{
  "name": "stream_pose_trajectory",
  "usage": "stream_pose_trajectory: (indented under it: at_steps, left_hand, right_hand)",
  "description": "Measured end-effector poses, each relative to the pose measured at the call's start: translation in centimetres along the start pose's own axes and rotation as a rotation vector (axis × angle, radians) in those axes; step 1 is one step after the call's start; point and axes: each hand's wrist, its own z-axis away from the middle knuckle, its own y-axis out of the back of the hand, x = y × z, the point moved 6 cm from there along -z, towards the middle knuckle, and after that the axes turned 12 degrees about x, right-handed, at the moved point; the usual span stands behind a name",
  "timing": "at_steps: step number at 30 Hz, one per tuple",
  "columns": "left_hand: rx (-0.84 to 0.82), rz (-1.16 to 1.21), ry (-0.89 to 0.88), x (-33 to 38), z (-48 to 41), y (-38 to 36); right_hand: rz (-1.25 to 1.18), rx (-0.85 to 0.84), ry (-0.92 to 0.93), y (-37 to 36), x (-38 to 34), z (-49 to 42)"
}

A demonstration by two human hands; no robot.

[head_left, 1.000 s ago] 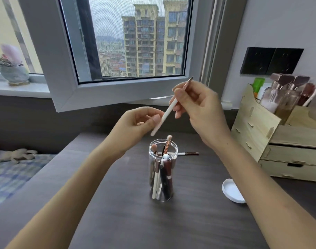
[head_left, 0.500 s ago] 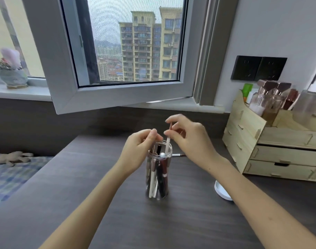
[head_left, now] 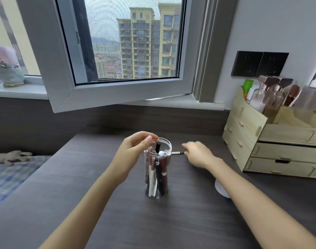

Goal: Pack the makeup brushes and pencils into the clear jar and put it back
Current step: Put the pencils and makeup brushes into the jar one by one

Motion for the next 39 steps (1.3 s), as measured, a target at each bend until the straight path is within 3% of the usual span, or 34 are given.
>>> stream_pose_trajectory:
  at_steps: [3, 6, 10, 12, 15, 19, 21, 29, 36, 39]
  left_hand:
    - [0.008, 0.07, 0.04, -0.3, 0.0, -0.1]
    - [0.009, 0.078, 0.058, -0.2, 0.1, -0.2]
    - [-0.011, 0.032, 0.062, -0.3, 0.1, -0.2]
    - [-0.042, 0.056, 0.09, -0.5, 0.2, -0.1]
    - [-0.107, 0.105, 0.123, -0.8, 0.4, 0.0]
    - [-0.174, 0.141, 0.137, -1.0, 1.0, 0.3]
    - [-0.194, 0.142, 0.149, -1.1, 1.2, 0.4]
    - [-0.11, 0.092, 0.149, -1.8, 1.6, 0.0]
    - [-0.156, 0.067, 0.118, -1.4, 1.9, -0.8]
    - [-0.156, 0.067, 0.108, -1.5, 2.0, -0.8]
  right_hand:
    - [0.15, 0.007, 0.023, -2.5, 0.5, -0.2]
    - [0.285, 0.23, 0.137, -2.3, -0.1, -0.2]
    - [0.254, 0.319, 0.211, -1.5, -0.3, 0.8]
    - [-0.012, 0.388, 0.034, 0.6, 0.9, 1.4]
    - [-0.623, 0.525, -0.154, 5.2, 2.8, 2.4]
    - [-1.122, 0.705, -0.146, 13.6, 2.7, 5.2]
    - [-1.182, 0.693, -0.073, 16.9, 1.5, 6.5]
    - [-0.45, 0.454, 0.291, 18.6, -6.9, 6.7]
    - [-0.249, 0.2, 0.496, 13.0, -11.4, 4.8]
    - [-0.338, 0.183, 0.493, 13.4, -11.3, 5.0]
